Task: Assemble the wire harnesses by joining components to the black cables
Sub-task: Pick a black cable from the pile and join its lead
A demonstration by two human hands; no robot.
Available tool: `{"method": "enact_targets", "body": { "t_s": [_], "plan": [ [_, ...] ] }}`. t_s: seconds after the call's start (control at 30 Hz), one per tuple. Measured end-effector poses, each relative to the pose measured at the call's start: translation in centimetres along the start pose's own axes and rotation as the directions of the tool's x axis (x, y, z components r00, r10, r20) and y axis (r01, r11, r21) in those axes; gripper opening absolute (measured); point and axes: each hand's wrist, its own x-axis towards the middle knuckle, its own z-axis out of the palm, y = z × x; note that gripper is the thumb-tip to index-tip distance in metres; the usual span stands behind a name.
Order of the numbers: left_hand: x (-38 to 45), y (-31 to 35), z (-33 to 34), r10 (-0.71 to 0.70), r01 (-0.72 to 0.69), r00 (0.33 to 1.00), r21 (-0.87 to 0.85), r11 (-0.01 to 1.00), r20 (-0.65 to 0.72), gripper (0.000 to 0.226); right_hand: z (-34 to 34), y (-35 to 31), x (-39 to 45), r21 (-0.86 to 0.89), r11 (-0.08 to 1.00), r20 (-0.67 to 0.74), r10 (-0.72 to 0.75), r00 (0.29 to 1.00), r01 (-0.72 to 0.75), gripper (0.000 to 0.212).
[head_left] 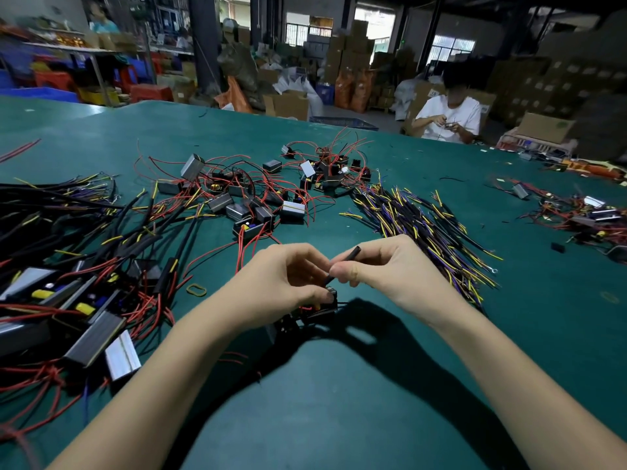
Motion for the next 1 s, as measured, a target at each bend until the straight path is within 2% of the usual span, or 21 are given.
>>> {"method": "enact_targets", "body": {
  "t_s": [0.2,0.33,0.43,0.57,0.73,0.9,1.0],
  "plan": [
    [0.0,-0.1,0.4,0.066,-0.065,0.996,0.030,0.997,-0.064,0.021,0.8,-0.1,0.4,-0.069,0.997,0.034,0.038,0.999,-0.036,0.005],
    [0.1,-0.4,0.6,0.038,-0.028,0.993,0.086,0.996,-0.116,0.020,0.3,-0.3,0.2,-0.021,0.999,0.084,0.049,0.995,-0.048,0.005],
    [0.1,-0.3,0.6,0.004,0.004,0.992,0.066,0.998,-0.124,0.020,-0.1,-0.2,0.0,0.017,0.997,0.009,0.078,0.997,-0.078,0.012],
    [0.1,-0.3,0.4,-0.007,0.015,0.994,0.069,0.998,-0.114,0.021,-0.9,-0.5,-0.3,0.039,0.999,-0.094,-0.027,0.995,0.031,0.008],
    [0.1,-0.1,0.4,-0.005,0.015,0.995,0.096,0.995,-0.101,0.022,-0.6,-0.7,-0.5,-0.015,0.990,-0.166,-0.141,0.976,0.141,0.008],
    [0.0,0.0,0.2,-0.003,0.016,0.995,0.132,0.991,-0.104,0.023,-0.8,-1.3,-0.4,-0.024,0.991,-0.115,-0.131,0.985,0.129,0.004],
    [0.0,0.0,0.1,-0.003,0.018,0.994,0.137,0.990,-0.110,0.023,-0.7,-1.2,-0.5,0.028,0.993,-0.083,-0.109,0.991,0.112,0.011]
  ]
}}
